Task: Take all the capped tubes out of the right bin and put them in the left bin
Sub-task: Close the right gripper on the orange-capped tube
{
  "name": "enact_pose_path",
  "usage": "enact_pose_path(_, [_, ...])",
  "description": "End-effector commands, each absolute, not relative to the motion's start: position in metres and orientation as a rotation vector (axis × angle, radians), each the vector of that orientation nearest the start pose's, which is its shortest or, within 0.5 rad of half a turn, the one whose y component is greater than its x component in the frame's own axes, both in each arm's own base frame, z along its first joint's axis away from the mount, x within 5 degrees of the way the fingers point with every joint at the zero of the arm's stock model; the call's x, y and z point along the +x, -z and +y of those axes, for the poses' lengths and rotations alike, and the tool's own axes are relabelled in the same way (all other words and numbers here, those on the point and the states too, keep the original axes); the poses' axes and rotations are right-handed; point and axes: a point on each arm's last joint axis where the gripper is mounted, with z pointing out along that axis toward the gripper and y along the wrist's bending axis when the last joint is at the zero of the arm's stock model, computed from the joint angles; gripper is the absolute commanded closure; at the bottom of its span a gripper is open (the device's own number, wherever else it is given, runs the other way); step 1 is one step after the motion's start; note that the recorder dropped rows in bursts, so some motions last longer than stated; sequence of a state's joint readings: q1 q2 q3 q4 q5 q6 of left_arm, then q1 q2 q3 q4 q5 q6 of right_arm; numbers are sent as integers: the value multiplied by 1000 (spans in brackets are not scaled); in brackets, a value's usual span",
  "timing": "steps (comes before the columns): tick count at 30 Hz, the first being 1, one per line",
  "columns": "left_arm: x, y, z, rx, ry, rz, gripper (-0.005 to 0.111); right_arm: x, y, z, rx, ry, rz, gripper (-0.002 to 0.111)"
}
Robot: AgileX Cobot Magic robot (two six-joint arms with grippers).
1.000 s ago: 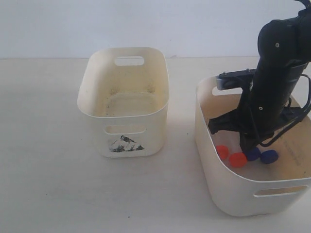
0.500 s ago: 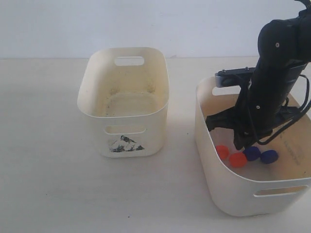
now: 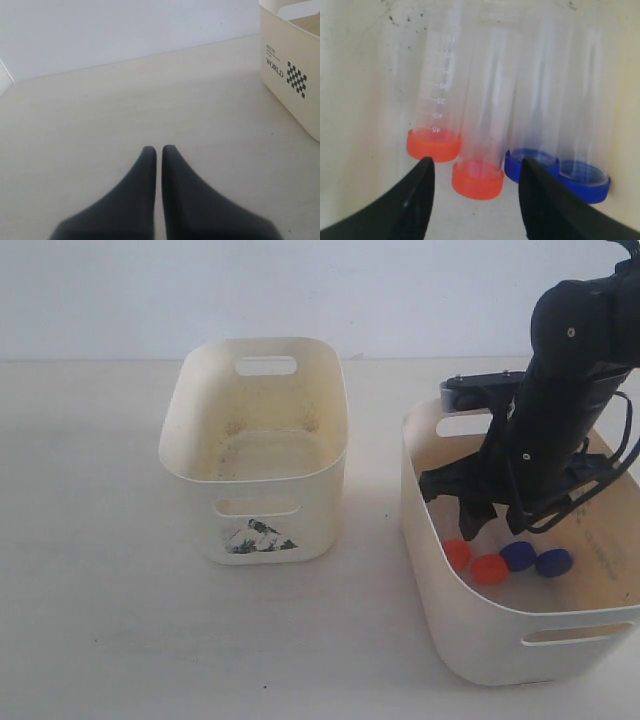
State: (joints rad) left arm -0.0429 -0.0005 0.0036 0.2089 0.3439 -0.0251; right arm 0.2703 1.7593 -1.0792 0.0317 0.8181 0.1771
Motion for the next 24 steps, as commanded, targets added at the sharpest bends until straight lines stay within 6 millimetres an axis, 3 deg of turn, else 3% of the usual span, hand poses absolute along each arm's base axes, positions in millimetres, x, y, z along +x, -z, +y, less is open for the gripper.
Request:
enact_pose_path(1, [54, -183, 4, 137, -144, 1813, 102, 314, -182, 87, -101, -93, 2978, 58])
enact_pose_path(4, [54, -183, 4, 137, -144, 1813, 102, 315, -177, 88, -98, -93, 2990, 58])
enact_pose_path(16, [54, -183, 4, 137, -144, 1813, 102, 321, -122, 90, -91, -52, 3130, 61])
enact_pose_path(18, [54, -183, 4, 137, -144, 1813, 102, 321, -118, 90, -92, -47, 3145, 71])
enact_pose_path(22, [54, -183, 4, 137, -144, 1813, 102, 321, -119, 90, -92, -48, 3141, 108])
enact_pose_path(24, [54, -183, 4, 137, -144, 1813, 102, 321, -124, 90, -90, -53, 3128, 108])
